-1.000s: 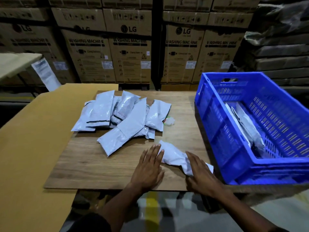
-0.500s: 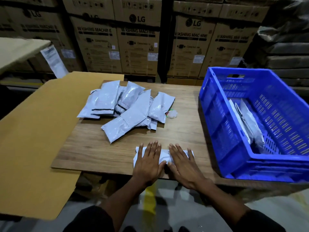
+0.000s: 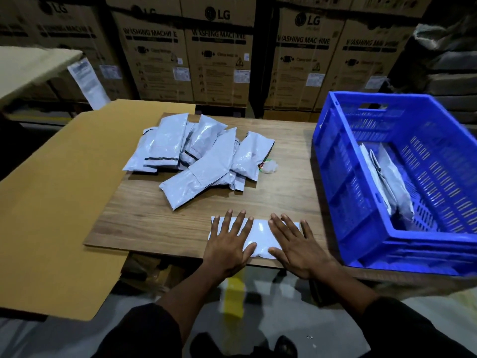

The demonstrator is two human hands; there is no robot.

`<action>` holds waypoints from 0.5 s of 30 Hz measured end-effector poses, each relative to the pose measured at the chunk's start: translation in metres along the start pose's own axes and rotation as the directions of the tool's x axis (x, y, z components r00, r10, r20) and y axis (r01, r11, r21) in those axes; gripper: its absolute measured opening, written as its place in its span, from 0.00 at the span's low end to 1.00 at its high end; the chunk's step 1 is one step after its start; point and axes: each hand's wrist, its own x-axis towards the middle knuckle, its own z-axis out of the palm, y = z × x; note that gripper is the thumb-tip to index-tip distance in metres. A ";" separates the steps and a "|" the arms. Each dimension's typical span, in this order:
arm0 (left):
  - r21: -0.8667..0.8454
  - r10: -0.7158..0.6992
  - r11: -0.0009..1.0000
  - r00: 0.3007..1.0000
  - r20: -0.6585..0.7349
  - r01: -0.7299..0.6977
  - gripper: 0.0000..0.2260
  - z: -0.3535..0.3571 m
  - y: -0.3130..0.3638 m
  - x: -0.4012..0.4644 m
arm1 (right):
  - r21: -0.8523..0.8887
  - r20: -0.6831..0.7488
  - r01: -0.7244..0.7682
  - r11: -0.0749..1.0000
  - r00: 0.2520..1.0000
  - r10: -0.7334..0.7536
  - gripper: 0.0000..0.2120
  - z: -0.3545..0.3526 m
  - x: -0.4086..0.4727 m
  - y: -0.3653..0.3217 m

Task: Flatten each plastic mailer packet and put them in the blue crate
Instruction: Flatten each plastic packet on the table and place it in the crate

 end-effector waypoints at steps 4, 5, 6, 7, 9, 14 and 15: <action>0.004 -0.014 1.000 1.000 0.007 0.014 0.30 0.002 0.002 -0.001 | -0.006 -0.001 0.006 1.000 1.000 -0.006 0.37 0.001 0.001 0.003; -0.001 -0.021 1.000 1.000 0.009 0.021 0.30 0.002 0.003 -0.002 | -0.010 0.004 0.004 1.000 1.000 -0.004 0.37 0.002 0.002 0.003; -0.008 -0.029 1.000 0.999 0.012 0.029 0.30 0.003 0.003 -0.003 | -0.012 0.010 0.001 1.000 1.000 -0.001 0.36 0.003 0.002 0.003; -0.013 -0.035 0.999 0.999 0.018 0.035 0.31 0.003 0.003 -0.004 | -0.014 0.014 -0.003 1.000 1.000 0.003 0.36 0.003 0.002 0.003; -0.015 -0.036 0.999 0.999 0.027 0.036 0.31 0.003 0.002 -0.005 | -0.014 0.008 -0.017 1.000 1.000 0.018 0.34 0.005 0.000 0.004; -0.007 -0.012 1.000 0.999 0.030 0.013 0.31 0.006 -0.002 -0.005 | 0.025 0.017 -0.061 0.998 0.998 0.060 0.33 0.008 -0.007 0.015; -0.007 -0.009 1.000 0.999 0.037 0.010 0.31 0.008 -0.003 -0.005 | 0.020 0.025 -0.066 0.998 0.998 0.066 0.33 0.007 -0.008 0.017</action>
